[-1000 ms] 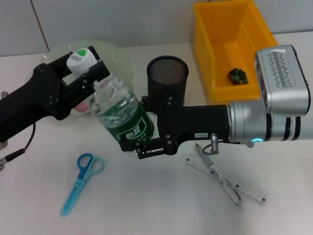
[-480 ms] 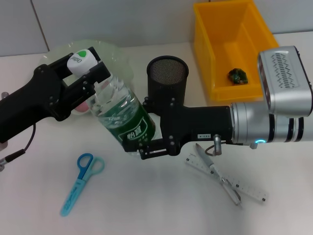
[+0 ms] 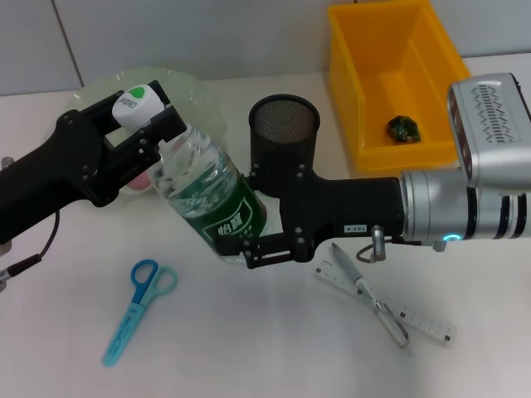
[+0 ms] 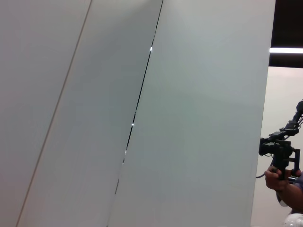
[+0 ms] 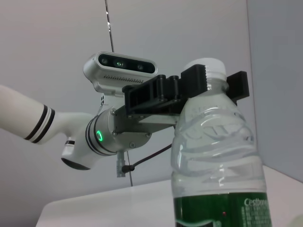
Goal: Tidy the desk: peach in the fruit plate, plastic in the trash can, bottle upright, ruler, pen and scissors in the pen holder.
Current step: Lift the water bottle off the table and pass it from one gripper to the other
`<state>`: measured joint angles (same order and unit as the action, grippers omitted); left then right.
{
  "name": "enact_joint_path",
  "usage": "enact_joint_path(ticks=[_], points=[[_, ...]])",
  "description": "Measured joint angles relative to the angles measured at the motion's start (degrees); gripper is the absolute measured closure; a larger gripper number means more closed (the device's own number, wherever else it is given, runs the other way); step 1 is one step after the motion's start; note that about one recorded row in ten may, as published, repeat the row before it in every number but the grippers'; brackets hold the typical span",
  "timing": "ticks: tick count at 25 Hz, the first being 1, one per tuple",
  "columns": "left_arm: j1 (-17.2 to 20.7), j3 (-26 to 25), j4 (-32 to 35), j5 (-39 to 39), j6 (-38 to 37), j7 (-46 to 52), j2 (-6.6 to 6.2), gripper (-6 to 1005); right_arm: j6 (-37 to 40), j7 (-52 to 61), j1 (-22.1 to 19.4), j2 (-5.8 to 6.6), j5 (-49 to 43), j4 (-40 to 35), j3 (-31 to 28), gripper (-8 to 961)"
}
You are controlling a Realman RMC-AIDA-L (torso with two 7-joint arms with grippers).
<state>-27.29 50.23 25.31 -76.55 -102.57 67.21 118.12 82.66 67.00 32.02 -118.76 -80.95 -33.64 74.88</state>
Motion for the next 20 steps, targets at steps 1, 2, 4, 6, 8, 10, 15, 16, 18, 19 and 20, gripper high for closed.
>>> enact_joint_path(ticks=[1, 2, 4, 6, 8, 10, 15, 16, 18, 19, 20], points=[[0.0, 0.0, 0.0, 0.0, 0.0, 0.0, 0.0, 555, 0.0, 0.8, -0.3, 0.01, -0.8, -0.7, -0.2, 123], [0.0, 0.0, 0.0, 0.0, 0.0, 0.0, 0.0, 555, 0.0, 0.8, -0.3, 0.01, -0.8, -0.7, -0.2, 123], [0.0, 0.0, 0.0, 0.0, 0.0, 0.0, 0.0, 555, 0.0, 1.7, -0.6, 0.03, -1.5, -1.6, -0.4, 123], [0.0, 0.0, 0.0, 0.0, 0.0, 0.0, 0.0, 555, 0.0, 2.5, -1.2, 0.07, -1.8, -2.7, -0.4, 122], [0.0, 0.0, 0.0, 0.0, 0.0, 0.0, 0.0, 555, 0.0, 3.3, -2.2, 0.11, -1.9, -4.4, -0.4, 122], [0.0, 0.1, 0.0, 0.0, 0.0, 0.0, 0.0, 555, 0.1, 3.6, -2.6, 0.11, -1.9, -5.0, -0.4, 122], [0.0, 0.1, 0.0, 0.0, 0.0, 0.0, 0.01, 555, 0.2, 6.5, -3.9, 0.22, -4.1, -8.0, -0.5, 122], [0.0, 0.1, 0.0, 0.0, 0.0, 0.0, 0.0, 555, 0.1, 7.0, -4.2, 0.22, -4.7, -8.6, -0.5, 122], [0.0, 0.1, 0.0, 0.0, 0.0, 0.0, 0.0, 555, 0.3, 7.7, -4.7, 0.13, -5.5, -9.6, -0.5, 122], [0.0, 0.1, 0.0, 0.0, 0.0, 0.0, 0.0, 555, 0.3, 7.8, -4.8, 0.11, -5.6, -9.8, -0.5, 122], [0.0, 0.0, 0.0, 0.0, 0.0, 0.0, 0.01, 555, 0.3, 7.8, -4.8, 0.11, -5.6, -9.8, -0.5, 122]])
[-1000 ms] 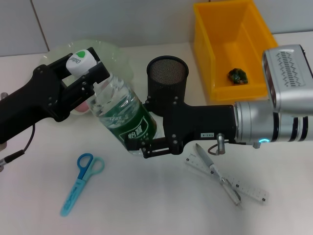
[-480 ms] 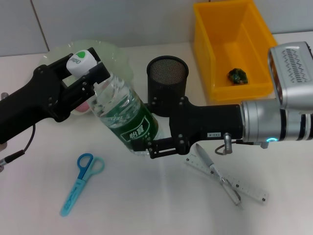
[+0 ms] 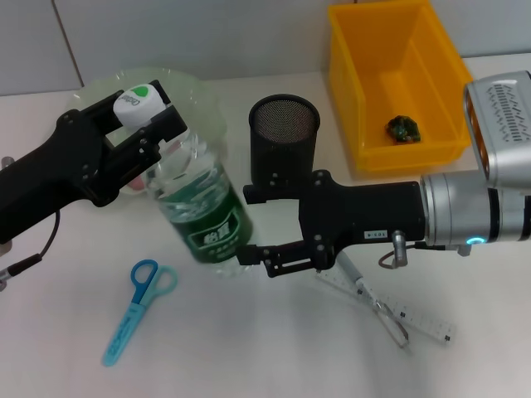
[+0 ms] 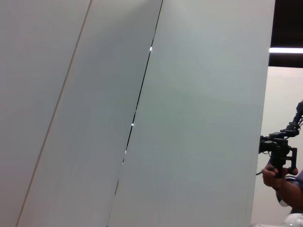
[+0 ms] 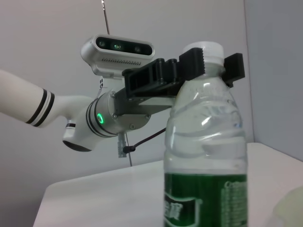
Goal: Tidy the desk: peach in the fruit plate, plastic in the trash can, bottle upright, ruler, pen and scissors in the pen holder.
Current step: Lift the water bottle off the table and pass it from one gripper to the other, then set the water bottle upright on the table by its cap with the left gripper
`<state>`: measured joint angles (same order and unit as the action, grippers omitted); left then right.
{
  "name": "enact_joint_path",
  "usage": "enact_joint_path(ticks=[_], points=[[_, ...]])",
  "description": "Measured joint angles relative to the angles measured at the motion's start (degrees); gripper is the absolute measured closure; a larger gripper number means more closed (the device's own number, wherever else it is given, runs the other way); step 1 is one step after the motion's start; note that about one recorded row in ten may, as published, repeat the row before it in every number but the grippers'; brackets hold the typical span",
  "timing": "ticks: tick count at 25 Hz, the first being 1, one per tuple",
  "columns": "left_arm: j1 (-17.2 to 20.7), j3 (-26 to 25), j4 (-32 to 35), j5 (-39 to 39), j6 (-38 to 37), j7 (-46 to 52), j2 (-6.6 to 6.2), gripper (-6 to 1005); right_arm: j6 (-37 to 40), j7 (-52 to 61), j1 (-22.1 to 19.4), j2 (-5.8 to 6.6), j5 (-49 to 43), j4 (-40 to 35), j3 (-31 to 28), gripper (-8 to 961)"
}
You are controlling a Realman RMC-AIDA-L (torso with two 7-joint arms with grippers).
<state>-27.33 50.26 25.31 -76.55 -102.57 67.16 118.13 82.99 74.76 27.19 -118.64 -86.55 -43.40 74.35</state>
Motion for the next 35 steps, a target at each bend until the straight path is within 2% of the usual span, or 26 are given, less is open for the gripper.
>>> enact_joint_path(ticks=[7, 11, 17, 22, 35], points=[[0.0, 0.0, 0.0, 0.0, 0.0, 0.0, 0.0, 554, 0.3, 1.7, -1.0, 0.2, -2.0, -1.6, -0.7, 122], [0.0, -0.2, 0.1, 0.0, -0.1, 0.0, 0.0, 554, 1.0, 2.9, -2.6, 0.01, -3.6, -3.5, -3.8, 122], [0.1, -0.3, 0.2, 0.0, -0.1, -0.1, 0.0, 554, 4.5, 2.9, -5.9, -0.06, -3.8, -3.8, -16.2, 122], [0.1, -0.3, 0.4, -0.1, 0.0, -0.1, 0.0, 554, 4.9, -2.1, -9.3, -0.38, -3.5, -3.3, -22.5, 122], [-0.3, -0.1, 0.6, -0.5, 2.3, -2.1, -0.17, 553, 9.5, -5.3, -12.7, -0.34, -5.3, -2.2, -23.8, 123]])
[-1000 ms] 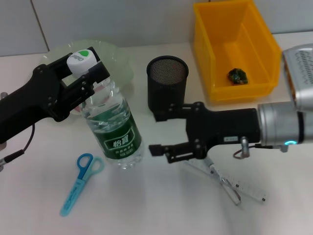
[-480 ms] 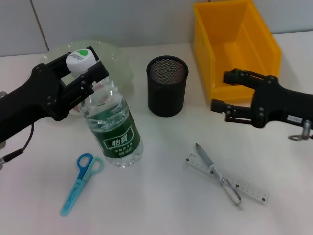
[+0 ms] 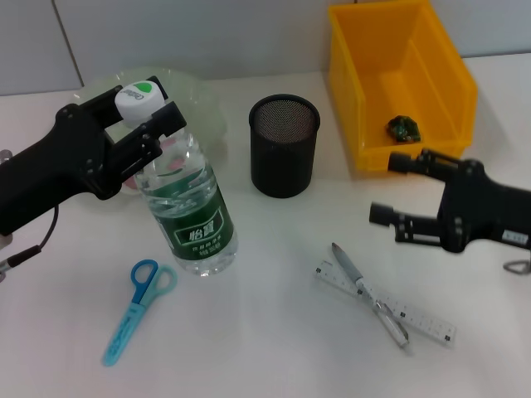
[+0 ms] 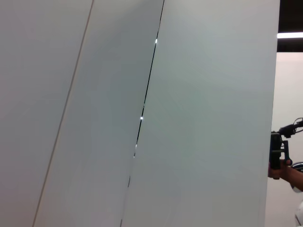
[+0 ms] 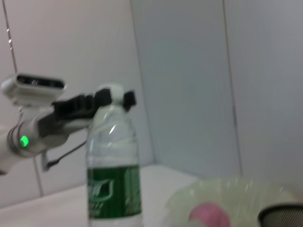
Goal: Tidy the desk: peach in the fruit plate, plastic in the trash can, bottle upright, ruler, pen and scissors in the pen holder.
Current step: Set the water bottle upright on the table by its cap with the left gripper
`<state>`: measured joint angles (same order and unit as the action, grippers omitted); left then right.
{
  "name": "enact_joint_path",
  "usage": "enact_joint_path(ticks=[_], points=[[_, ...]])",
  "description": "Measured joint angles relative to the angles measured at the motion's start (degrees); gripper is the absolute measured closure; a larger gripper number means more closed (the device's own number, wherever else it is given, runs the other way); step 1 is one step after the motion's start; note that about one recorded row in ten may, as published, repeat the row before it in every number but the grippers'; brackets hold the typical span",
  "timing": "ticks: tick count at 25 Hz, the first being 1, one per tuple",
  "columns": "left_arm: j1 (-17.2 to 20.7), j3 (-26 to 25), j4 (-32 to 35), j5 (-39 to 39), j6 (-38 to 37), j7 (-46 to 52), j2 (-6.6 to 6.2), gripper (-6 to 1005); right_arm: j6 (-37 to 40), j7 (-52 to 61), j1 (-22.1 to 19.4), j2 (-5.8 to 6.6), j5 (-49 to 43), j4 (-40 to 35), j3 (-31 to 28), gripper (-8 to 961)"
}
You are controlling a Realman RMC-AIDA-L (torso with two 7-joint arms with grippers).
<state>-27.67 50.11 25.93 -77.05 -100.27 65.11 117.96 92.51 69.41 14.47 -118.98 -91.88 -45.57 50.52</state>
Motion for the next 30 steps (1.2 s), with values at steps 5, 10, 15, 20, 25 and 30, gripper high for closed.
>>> enact_joint_path(ticks=[5, 10, 15, 20, 25, 30], points=[[-0.3, 0.5, 0.7, -0.6, 1.6, -0.4, -0.02, 553, 1.7, 5.7, 0.0, 0.11, -8.1, -3.1, -0.5, 123], [-0.8, 0.5, 1.1, -1.5, 2.7, -0.7, -0.01, 552, 3.9, 8.4, -0.1, 0.13, -12.5, -5.6, -1.7, 122], [-0.9, 0.5, 1.2, -1.6, 3.8, -3.9, 0.25, 552, 5.0, 9.0, -0.2, 0.15, -13.0, -6.1, -3.2, 122], [-1.1, 0.3, 1.1, -1.6, 6.3, -7.2, 0.3, 552, 5.0, 9.2, -0.2, 0.17, -13.0, -6.2, -3.5, 122], [-0.4, -0.4, 2.0, -1.5, 8.5, -7.5, -0.14, 552, 5.1, 9.2, -0.4, 0.24, -13.0, -6.2, -4.0, 122], [0.0, -0.9, 2.1, -1.6, 8.7, -9.4, -0.09, 551, 5.0, 9.2, -0.4, 0.24, -13.1, -6.2, -4.2, 123]])
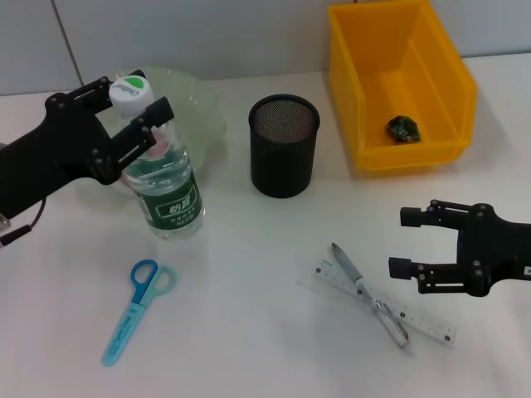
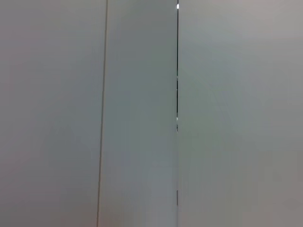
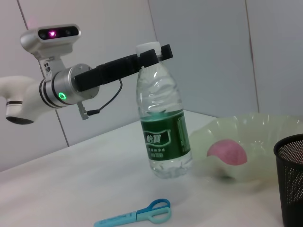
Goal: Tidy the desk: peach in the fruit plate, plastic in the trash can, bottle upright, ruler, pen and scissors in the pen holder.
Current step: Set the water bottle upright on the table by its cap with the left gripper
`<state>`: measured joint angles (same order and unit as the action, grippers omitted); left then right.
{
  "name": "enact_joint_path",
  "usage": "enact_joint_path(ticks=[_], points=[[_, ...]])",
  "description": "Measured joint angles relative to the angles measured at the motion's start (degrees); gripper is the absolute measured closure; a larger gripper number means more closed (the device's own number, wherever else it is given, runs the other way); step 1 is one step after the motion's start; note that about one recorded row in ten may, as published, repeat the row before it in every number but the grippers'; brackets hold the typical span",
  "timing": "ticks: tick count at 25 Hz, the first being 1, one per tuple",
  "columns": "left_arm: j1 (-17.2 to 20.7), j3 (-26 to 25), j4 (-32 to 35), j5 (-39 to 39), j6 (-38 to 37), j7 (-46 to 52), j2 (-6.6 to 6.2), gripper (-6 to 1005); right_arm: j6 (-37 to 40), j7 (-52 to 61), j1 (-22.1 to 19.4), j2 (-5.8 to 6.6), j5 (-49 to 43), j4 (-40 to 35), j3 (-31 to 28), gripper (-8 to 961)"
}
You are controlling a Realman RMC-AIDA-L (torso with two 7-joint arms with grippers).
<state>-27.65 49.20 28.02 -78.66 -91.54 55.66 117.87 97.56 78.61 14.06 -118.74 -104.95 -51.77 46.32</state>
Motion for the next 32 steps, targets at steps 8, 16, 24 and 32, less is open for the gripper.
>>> enact_joint_path(ticks=[8, 16, 24, 32], points=[[-0.9, 0.7, -3.0, 0.3, 1.5, -7.3, 0.82, 551, -0.3, 0.0, 0.1, 0.0, 0.0, 0.0, 0.0, 123], [-2.5, 1.4, -3.7, 0.4, 2.4, -9.6, 1.11, 551, -0.5, 0.0, 0.4, 0.0, 0.0, 0.2, 0.0, 122], [-3.8, 1.5, -6.2, 0.6, 5.9, -14.1, 1.23, 550, -0.6, 0.0, 0.7, 0.0, 0.0, 0.3, 0.0, 122], [-3.9, 1.4, -6.4, 0.6, 7.6, -14.3, 1.23, 550, -0.7, 0.1, 0.9, 0.0, 0.0, 0.4, 0.0, 123]])
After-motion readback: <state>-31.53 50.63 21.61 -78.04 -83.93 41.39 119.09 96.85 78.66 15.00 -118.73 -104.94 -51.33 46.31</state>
